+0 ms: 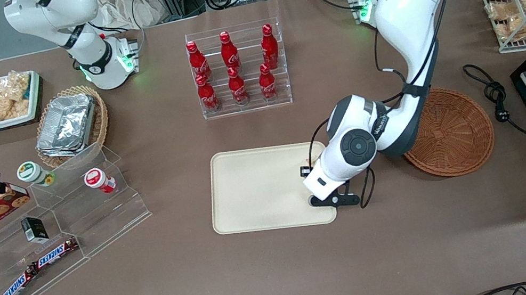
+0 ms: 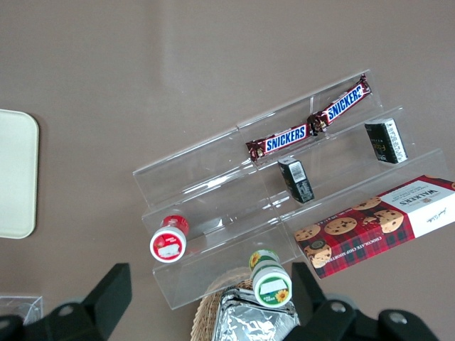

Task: Place sandwich from basket to tray

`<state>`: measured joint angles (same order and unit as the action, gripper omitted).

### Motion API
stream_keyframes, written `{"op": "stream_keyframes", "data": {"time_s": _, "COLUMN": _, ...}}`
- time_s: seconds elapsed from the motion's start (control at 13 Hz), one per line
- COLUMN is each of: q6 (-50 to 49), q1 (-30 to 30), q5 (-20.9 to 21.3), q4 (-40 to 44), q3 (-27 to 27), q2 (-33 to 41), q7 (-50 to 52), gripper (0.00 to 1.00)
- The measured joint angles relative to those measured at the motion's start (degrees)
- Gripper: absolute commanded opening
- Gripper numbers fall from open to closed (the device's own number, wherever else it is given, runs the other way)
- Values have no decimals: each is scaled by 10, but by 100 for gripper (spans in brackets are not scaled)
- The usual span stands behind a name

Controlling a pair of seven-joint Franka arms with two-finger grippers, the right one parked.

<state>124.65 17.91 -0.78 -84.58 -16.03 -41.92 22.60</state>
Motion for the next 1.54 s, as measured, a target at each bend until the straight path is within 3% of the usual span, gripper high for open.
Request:
{"op": "stream_keyframes", "data": {"time_s": 0.31, "q6": -47, "q1": -1, "q5": -1, "q4": 17, "q3": 0, "q2": 33, "q7": 15, "gripper": 99}}
{"op": "stream_keyframes", "data": {"time_s": 0.62, "q6": -166, "q1": -34, "q5": -3, "q4": 25, "q3": 4, "q2": 129, "q7": 24, "gripper": 99}}
{"op": "stream_keyframes", "data": {"time_s": 1.0, "q6": -311, "q1": -124, "q5": -4, "q4": 18, "q3": 9, "q2": 237, "q7": -38, "gripper": 99}}
{"op": "stream_keyframes", "data": {"time_s": 1.54, "q6": -350, "q1": -265, "q5": -3, "q4": 14, "q3": 16, "q2": 301, "q7": -187, "gripper": 99}}
